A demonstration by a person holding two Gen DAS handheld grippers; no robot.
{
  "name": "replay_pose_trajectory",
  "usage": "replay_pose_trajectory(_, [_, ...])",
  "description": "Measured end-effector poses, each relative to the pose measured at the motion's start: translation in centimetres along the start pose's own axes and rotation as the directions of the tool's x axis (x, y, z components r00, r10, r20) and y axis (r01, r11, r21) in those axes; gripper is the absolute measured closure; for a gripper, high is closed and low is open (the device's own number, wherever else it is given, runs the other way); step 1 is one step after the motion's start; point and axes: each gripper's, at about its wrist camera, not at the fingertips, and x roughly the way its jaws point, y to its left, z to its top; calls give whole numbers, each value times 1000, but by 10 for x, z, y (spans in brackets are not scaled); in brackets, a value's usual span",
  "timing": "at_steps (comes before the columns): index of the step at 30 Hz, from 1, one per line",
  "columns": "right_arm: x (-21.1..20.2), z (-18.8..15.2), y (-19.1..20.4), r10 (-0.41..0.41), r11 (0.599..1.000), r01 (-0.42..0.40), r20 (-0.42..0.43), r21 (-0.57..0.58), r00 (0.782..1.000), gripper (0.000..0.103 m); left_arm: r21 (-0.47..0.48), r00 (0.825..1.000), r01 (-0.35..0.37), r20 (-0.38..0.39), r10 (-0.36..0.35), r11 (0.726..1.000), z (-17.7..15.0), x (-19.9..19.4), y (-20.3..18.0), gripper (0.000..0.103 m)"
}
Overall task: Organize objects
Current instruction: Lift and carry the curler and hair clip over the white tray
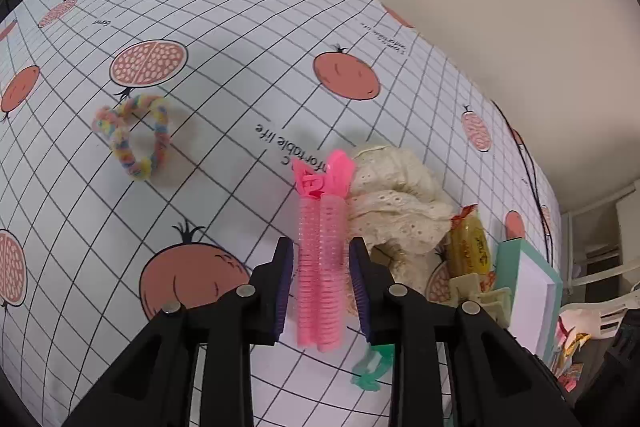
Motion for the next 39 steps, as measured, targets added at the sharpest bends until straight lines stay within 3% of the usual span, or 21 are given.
replay_pose_trajectory(3, [1,-1,-2,-1,1000,1,-2,4,1000,89,-22,1000,-4,-2,4,1000,1,0,5,63])
replay_pose_trajectory(11, [2,-2,-1,-6,1000,6,-5,2,1000,89,-26,998,-64,-9,64,998,1,3,9,63])
replay_pose_trajectory(12, [2,-2,-2,-7,1000,7,-5,2,1000,89,-18,997,-77,-4,77,997,1,2,8,64])
replay_pose_trajectory(13, [2,-2,-2,-7,1000,7,-5,2,1000,89,-9,997,-76,1,76,997,1,1,7,72])
replay_pose_trajectory(15, [2,-2,-2,-7,1000,7,-5,2,1000,89,14,996,-91,12,91,996,1,-2,4,79])
replay_pose_trajectory(23, [-4,-1,-1,-4,1000,4,21,2,1000,89,30,990,-116,84,113,993,4,-17,-3,81])
replay_pose_trajectory(31, [-20,5,-4,16,1000,-18,95,22,995,89,124,956,-120,282,81,985,2,-57,-30,82])
replay_pose_trajectory(39, [-38,9,-9,34,999,-40,160,35,987,89,217,922,-74,387,-16,973,-5,-86,-59,82])
